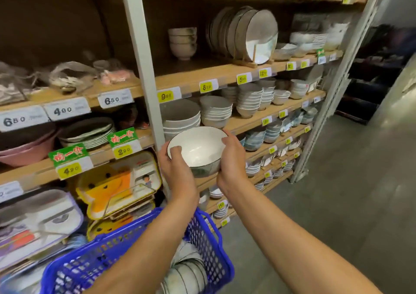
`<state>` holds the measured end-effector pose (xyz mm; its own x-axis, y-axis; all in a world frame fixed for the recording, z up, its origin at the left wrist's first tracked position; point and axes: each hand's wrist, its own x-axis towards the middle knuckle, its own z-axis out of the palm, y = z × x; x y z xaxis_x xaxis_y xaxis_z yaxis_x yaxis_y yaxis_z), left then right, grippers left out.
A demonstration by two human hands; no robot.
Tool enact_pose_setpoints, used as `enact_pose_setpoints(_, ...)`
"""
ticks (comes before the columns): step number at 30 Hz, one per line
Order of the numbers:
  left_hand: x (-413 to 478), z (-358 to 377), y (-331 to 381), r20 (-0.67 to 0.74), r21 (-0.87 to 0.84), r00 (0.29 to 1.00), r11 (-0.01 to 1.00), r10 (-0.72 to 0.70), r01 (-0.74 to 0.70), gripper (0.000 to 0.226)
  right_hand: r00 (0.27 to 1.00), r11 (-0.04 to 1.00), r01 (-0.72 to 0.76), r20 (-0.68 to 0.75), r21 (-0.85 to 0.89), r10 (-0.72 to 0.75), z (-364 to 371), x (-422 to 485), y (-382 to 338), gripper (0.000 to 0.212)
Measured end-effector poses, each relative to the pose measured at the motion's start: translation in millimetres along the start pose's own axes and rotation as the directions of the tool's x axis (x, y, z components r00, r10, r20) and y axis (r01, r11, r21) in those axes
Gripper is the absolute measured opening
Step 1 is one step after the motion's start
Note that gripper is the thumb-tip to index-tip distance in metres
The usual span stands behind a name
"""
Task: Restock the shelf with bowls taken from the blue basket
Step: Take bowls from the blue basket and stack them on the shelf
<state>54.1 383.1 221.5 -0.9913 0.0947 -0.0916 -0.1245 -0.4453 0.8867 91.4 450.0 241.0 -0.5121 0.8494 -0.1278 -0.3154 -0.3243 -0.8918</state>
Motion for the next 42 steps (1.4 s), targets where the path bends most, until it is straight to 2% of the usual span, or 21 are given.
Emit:
enact_pose_setpoints(4, -23, 64, -14, -0.037, -0.04, 0.999, 0.999, 0.032, -0.034, 0.031, 0.999, 0.999, 0.047, 0.015, -0.022, -0.046, -35, 32, -35, 0.039)
enact_pose_setpoints(8, -35, 118, -26, -0.046, -0.01, 0.997, 0.998, 0.068, -0.069, 0.043, 0.997, 0.998, 0.07, 0.042, -0.005, -0.07, -61, 67, -64, 0.034)
enact_pose_setpoints(12, -26, 167, -24, -0.087, -0.056, 0.996, 0.998, -0.011, 0.006, 0.046, 0.995, 0.999, 0.022, 0.103, -0.041, -0.017, -78, 104, -90, 0.036)
enact_pose_setpoints(15, -6, 196, -14, -0.091, -0.046, 0.996, 0.999, -0.013, 0.009, 0.055, 0.986, 0.995, 0.033, 0.168, -0.096, -0.017, -84, 138, -110, 0.027)
enact_pose_setpoints(18, 19, 215, 0, -0.062, -0.043, 0.998, 0.999, -0.019, 0.016, 0.049, 0.962, 0.992, 0.035, 0.272, -0.12, -0.001, -77, 173, -132, 0.024)
enact_pose_setpoints(21, 44, 234, 12, -0.044, -0.052, 0.997, 0.996, -0.071, 0.069, 0.024, 0.925, 0.992, 0.022, 0.378, -0.121, 0.025, -53, 207, -149, 0.03)
enact_pose_setpoints(23, 60, 247, 19, -0.009, -0.079, 0.995, 0.992, -0.102, 0.101, 0.024, 0.912, 0.995, 0.009, 0.408, -0.1, 0.033, -36, 225, -156, 0.026)
enact_pose_setpoints(28, 112, 278, 38, 0.046, -0.08, 0.998, 0.995, -0.049, 0.052, 0.042, 0.928, 0.996, 0.031, 0.374, -0.078, 0.0, 9, 273, -163, 0.039)
enact_pose_setpoints(32, 155, 299, 47, 0.057, -0.065, 0.998, 0.998, 0.012, -0.008, 0.028, 0.944, 0.997, 0.068, 0.326, -0.033, -0.054, 45, 307, -168, 0.044)
enact_pose_setpoints(39, 223, 320, 34, 0.047, 0.034, 0.999, 0.999, 0.02, -0.022, 0.034, 0.958, 0.996, 0.049, 0.285, -0.078, -0.025, 82, 359, -154, 0.048)
enact_pose_setpoints(42, 241, 323, 24, 0.045, 0.088, 0.999, 0.996, 0.023, -0.027, 0.016, 0.954, 0.993, 0.037, 0.301, -0.108, -0.003, 90, 381, -144, 0.048)
